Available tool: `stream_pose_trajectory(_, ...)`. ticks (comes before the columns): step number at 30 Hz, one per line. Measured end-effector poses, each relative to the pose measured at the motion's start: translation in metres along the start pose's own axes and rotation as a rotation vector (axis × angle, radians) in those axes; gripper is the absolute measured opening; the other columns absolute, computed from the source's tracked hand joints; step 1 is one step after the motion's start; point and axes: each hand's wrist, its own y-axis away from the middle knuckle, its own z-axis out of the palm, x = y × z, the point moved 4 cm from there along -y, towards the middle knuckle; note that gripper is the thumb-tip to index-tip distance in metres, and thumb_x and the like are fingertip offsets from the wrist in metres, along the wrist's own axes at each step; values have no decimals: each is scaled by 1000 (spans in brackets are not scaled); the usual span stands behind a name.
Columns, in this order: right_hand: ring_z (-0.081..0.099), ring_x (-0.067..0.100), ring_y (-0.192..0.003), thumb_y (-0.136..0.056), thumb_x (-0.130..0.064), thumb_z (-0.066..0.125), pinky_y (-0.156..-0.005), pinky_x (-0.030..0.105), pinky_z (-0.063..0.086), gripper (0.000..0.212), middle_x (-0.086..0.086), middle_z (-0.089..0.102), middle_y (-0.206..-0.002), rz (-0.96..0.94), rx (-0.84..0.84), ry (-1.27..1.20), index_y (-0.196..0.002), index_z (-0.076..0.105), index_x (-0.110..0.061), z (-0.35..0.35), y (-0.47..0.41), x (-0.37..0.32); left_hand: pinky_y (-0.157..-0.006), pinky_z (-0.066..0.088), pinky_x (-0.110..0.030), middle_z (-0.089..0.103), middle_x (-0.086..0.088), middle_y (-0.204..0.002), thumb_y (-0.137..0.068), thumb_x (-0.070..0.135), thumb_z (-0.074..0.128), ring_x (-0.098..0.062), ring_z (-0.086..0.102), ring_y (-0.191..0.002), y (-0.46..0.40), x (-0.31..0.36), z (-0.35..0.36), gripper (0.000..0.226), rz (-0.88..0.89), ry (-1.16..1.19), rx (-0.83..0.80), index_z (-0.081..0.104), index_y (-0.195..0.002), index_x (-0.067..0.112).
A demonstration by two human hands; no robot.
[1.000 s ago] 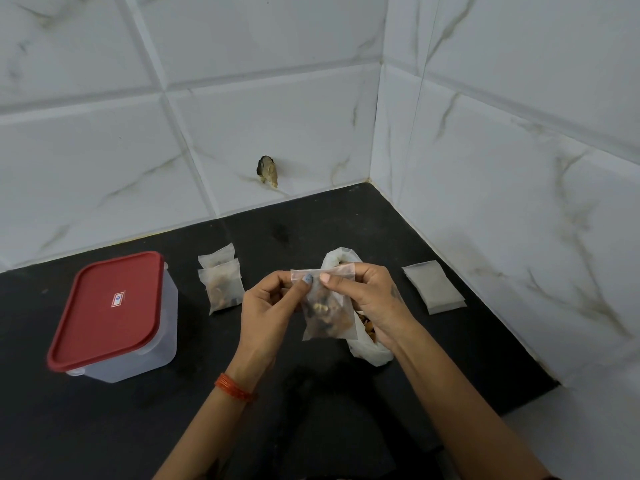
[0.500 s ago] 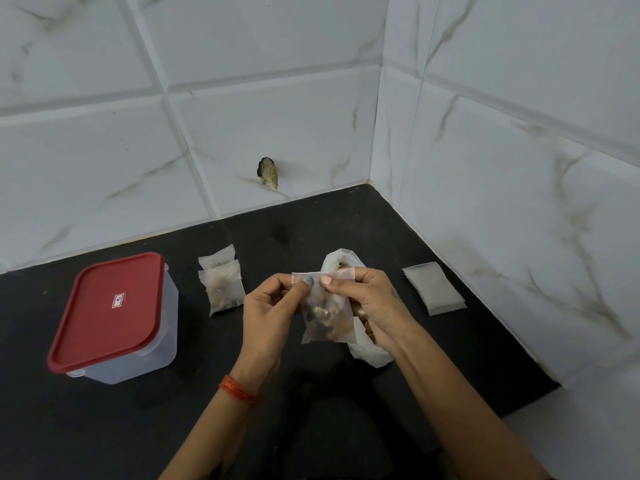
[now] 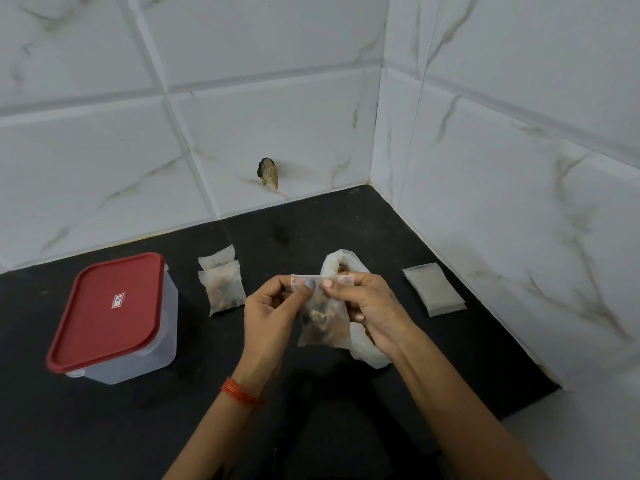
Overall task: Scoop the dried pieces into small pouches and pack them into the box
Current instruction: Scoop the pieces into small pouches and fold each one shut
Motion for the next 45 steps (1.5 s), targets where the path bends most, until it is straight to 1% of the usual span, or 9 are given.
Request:
stream_pose_trajectory(3,55,2,-55,-86,-22,65,-49,15,38,15,1,64,-70,35,-20,1,-86,70,-8,-1,0,0,-64,53,-19,70,-5,-79,-86,8,61,-13,67,-73,1,0,-2,7,-13,5,21,67,-85,6)
stream_pose_trajectory(7,59,3,-61,-83,-17,69,-52,16,38,5,-1,68,-73,24,-8,38,-84,72,-13,-2,0,-1,-62,52,-18,69,-5,-78,-86,7,61,-12,67,-72,2,-3,-2,6,-30,9,42,67,-85,4)
stream_pose_trajectory(13,55,0,-51,-82,-12,69,-42,11,34,6,-3,65,-66,53,58,46,-77,66,-8,-4,0,-4,-61,51,-17,67,-4,-73,-90,10,56,-10,64,-70,3,-3,-1,18,-50,25,48,68,-76,6)
stream_pose_trajectory(20,58,5,-63,-84,-20,68,-47,13,37,10,3,70,-80,100,-22,10,-89,71,-12,-8,-2,0,-60,49,-15,66,-5,-73,-90,10,55,-7,62,-67,1,-2,-6,20,-82,43,103,68,-76,3)
stream_pose_trajectory(26,57,3,-55,-81,-12,71,-46,12,36,4,-1,66,-67,77,63,51,-78,69,-9,-10,-4,-1,-59,51,-16,64,-10,-77,-90,8,54,-8,62,-66,2,-2,-4,20,-104,58,114,67,-76,2)
stream_pose_trajectory(33,63,5,-62,-81,-22,71,-54,15,42,12,0,72,-76,67,52,20,-84,72,-11,-12,-3,0,-66,52,-22,65,-11,-81,-92,11,53,-14,62,-73,3,-4,-9,22,-123,50,129,67,-75,5)
stream_pose_trajectory(38,59,2,-56,-83,-23,70,-54,15,41,16,-4,68,-65,38,82,44,-77,70,-9,-9,-5,1,-61,51,-19,64,-9,-77,-92,11,53,-11,62,-69,4,-5,-10,23,-146,77,142,65,-74,4)
stream_pose_trajectory(41,61,4,-65,-85,-30,67,-60,17,44,20,-5,70,-71,23,78,58,-83,70,-9,-5,-7,3,-61,51,-19,65,-7,-77,-92,13,53,-11,63,-70,4,-5,-12,23,-161,90,155,65,-74,6)
stream_pose_trajectory(45,68,10,-89,-87,-35,63,-75,23,52,25,-2,72,-98,32,-27,21,-108,69,-24,2,-9,5,-69,54,-30,67,-4,-78,-93,18,54,-14,64,-75,5,-6,-20,23,-196,125,200,66,-75,11)
